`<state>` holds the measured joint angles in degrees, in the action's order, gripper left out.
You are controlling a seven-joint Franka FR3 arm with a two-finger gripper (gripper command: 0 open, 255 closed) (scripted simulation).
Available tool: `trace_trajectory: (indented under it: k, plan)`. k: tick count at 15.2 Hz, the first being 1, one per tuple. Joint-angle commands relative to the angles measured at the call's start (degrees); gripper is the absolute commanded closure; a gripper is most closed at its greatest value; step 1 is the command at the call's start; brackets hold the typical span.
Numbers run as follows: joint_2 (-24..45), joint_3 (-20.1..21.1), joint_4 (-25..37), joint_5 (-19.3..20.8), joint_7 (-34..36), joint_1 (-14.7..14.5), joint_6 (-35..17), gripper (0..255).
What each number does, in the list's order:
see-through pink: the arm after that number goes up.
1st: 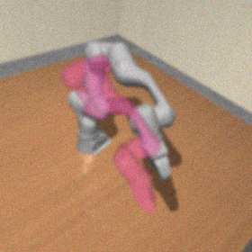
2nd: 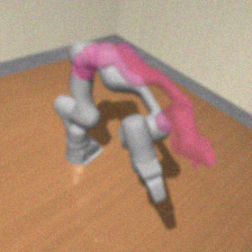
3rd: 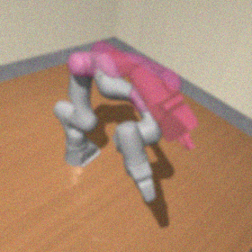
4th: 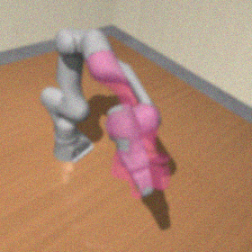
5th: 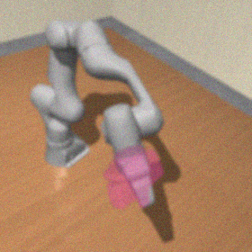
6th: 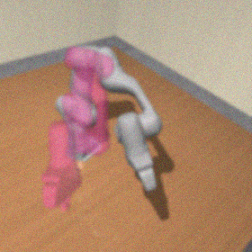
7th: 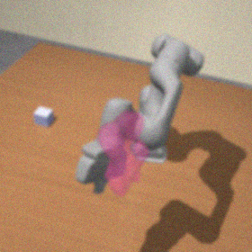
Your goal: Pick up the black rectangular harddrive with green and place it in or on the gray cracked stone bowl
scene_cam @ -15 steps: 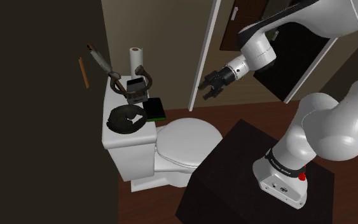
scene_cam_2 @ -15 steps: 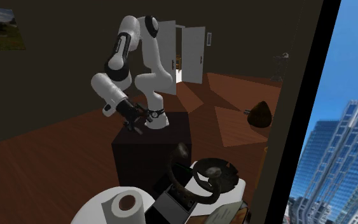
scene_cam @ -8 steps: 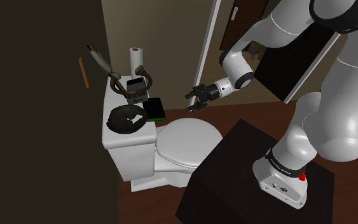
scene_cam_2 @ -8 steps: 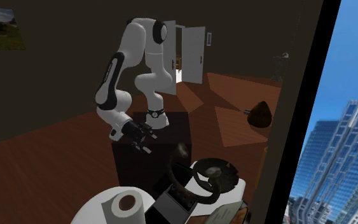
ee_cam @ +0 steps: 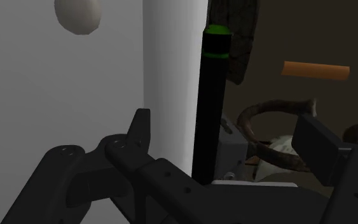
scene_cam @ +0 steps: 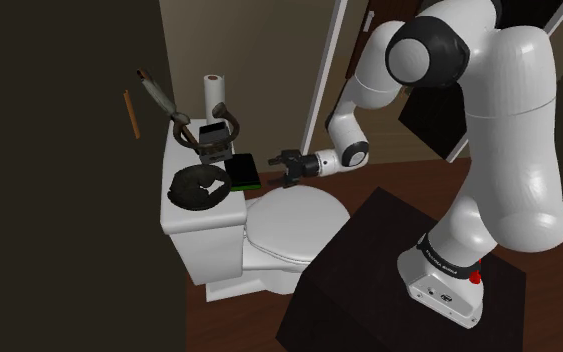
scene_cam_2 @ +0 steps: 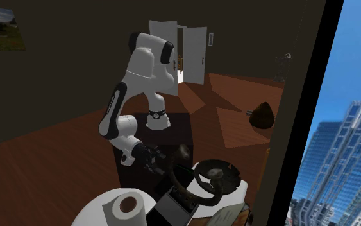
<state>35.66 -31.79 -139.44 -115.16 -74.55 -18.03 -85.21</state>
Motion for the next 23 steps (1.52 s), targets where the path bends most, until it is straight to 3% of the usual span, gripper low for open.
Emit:
trace_trajectory:
  k: [1,6,14,15,23]
  plan:
    - [1.1,1.4,1.0,-2.0,0.1,0.0,0.2,0]
    - [1.8,3.6,3.0,-5.4,1.0,-1.6,-2.0,0]
    - [1.8,3.6,3.0,-5.4,1.0,-1.6,-2.0,0]
    - [1.8,3.6,3.0,-5.4,1.0,-1.6,-2.0,255]
    - [1.9,3.6,3.0,-5.5,1.0,-1.6,-2.0,255]
